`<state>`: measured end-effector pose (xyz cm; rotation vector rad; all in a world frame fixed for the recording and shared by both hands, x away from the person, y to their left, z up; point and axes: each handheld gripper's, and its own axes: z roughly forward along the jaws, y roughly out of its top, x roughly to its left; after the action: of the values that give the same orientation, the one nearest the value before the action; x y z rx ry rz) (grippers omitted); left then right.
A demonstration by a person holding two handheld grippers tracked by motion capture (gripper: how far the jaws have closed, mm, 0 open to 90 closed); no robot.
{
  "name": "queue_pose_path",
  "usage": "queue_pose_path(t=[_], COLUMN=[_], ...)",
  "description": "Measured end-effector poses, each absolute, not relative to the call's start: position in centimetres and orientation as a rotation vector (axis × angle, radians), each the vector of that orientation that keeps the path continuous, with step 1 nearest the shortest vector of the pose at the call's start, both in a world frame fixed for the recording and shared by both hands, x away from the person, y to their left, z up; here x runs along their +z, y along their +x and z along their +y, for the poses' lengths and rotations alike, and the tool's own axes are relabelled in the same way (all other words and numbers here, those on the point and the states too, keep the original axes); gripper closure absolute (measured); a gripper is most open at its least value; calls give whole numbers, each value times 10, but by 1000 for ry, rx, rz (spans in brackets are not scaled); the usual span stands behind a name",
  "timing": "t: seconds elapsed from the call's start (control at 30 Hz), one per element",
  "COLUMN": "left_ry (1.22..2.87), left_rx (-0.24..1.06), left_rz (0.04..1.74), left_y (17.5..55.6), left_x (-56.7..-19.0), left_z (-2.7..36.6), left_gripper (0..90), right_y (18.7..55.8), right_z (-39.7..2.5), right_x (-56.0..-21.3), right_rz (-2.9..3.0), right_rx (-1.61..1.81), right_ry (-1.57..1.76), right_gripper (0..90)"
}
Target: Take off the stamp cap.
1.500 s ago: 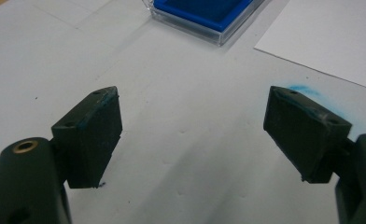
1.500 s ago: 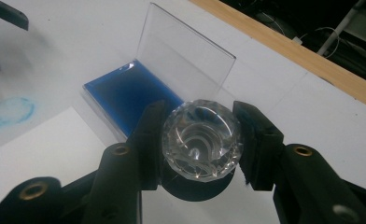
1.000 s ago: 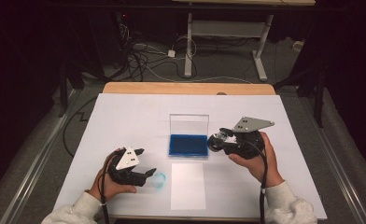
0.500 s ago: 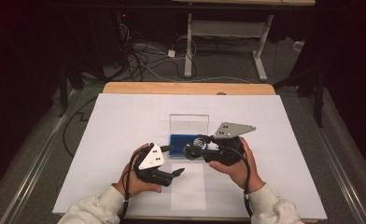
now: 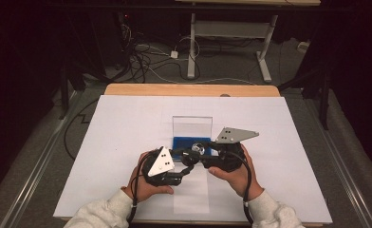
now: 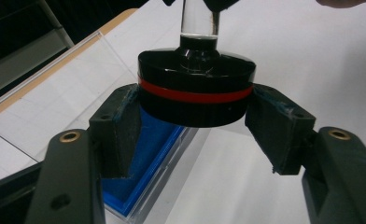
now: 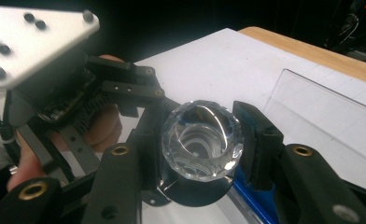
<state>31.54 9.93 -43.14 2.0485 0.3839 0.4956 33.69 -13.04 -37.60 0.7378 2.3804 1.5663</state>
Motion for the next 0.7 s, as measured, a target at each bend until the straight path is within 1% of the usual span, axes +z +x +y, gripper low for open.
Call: queue_pose_path(t=[0.27,0.4,0.7], left_ry=[2096,2114,2140], left_rx=[512,525,552], left_rz=[365,360,347], left_y=[317,317,315], left_x=[-436,-437,-438], left_z=[94,92,90], left_gripper=[335,357,364], right_y=[336,336,338], right_z=[-128,-127,-129], right_x=[-382,-384,-387], right_rz=[2402,2413,2419], right_rx=[1602,1603,1631], right_ry=[750,745,773], right_gripper=[569,569,569])
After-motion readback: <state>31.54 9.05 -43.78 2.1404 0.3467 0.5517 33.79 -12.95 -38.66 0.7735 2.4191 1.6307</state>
